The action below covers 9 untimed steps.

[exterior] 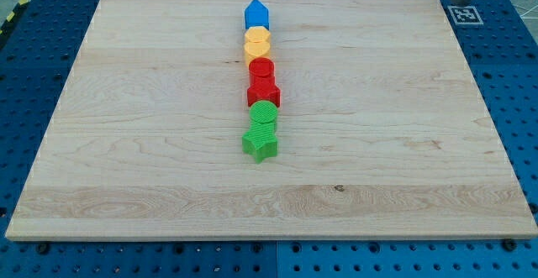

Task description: Push the green circle to the bottom right

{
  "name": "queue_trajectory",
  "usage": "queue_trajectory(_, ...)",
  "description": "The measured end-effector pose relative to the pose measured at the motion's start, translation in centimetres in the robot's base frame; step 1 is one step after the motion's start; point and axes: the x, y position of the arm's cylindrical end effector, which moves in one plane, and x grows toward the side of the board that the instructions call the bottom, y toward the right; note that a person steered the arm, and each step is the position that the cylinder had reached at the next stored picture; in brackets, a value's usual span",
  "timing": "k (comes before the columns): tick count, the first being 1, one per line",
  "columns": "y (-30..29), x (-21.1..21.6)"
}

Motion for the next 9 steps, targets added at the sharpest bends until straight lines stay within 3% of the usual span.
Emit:
queue_trajectory(5, -3.0, 9.3)
queue_trajectory(9, -6.0, 19.3)
